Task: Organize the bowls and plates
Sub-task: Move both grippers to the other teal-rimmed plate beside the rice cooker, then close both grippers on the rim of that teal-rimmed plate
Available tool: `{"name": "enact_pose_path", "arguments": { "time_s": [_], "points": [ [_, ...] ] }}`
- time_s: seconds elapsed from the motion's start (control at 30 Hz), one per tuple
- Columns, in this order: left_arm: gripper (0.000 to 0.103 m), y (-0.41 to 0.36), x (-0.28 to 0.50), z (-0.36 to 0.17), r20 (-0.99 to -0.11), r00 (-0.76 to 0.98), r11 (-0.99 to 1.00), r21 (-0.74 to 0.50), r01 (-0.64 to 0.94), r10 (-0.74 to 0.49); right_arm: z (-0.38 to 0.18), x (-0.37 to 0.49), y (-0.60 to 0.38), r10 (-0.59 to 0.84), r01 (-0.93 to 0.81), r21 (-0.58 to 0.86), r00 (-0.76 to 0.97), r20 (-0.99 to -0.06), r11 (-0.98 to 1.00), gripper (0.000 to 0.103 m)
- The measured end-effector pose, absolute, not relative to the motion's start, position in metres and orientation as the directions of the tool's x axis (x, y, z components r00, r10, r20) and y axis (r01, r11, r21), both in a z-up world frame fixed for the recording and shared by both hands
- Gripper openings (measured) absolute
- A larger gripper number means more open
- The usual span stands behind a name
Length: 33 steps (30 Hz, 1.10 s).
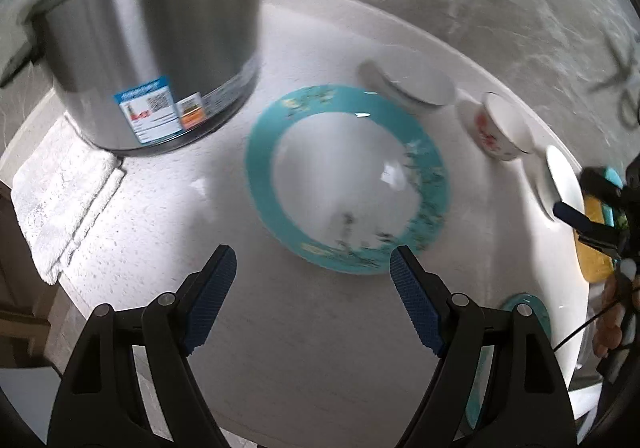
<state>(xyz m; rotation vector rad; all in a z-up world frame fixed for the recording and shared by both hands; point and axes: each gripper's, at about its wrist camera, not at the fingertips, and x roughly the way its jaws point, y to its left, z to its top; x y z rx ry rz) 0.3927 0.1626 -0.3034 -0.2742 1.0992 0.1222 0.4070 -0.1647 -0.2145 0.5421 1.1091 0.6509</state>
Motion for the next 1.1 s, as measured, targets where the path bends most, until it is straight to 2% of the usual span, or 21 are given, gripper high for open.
{"name": "enact_pose_path", "arguments": {
  "time_s": [0.33, 0.47, 0.53, 0.77, 0.87, 1.03, 1.1],
  "points": [
    [0.078, 0.227, 0.427, -0.336, -0.893, 0.428, 0.929, -0.267, -0.257, -0.138, -0.263, 0.461, -0.091, 0.712, -0.153, 0.695, 0.159, -0.684, 0.702, 0.089],
    [0.079, 0.227, 0.434, -0.348, -0.900, 0.413, 0.923, -0.269, -0.274, -0.140, -0.276, 0.471, -0.083, 0.696, -0.175, 0.675, 0.125, -0.707, 0.717, 0.089],
    [0.084, 0.227, 0.440, -0.358, -0.902, 0.406, 0.921, -0.275, -0.275, -0.148, -0.281, 0.473, -0.085, 0.695, -0.184, 0.673, 0.112, -0.710, 0.717, 0.089],
    [0.084, 0.225, 0.454, -0.373, -0.909, 0.382, 0.907, -0.295, -0.299, -0.169, -0.294, 0.481, -0.078, 0.687, -0.235, 0.659, 0.062, -0.724, 0.715, 0.089],
    [0.084, 0.224, 0.458, -0.377, -0.910, 0.385, 0.908, -0.286, -0.307, -0.156, -0.298, 0.484, -0.075, 0.686, -0.246, 0.656, 0.052, -0.726, 0.713, 0.085],
    [0.082, 0.226, 0.469, -0.385, -0.915, 0.378, 0.901, -0.275, -0.335, -0.139, -0.302, 0.489, -0.069, 0.680, -0.262, 0.649, 0.041, -0.732, 0.714, 0.067],
    [0.079, 0.227, 0.472, -0.387, -0.915, 0.381, 0.901, -0.271, -0.338, -0.132, -0.303, 0.491, -0.065, 0.678, -0.271, 0.646, 0.036, -0.734, 0.713, 0.064]
  ]
}}
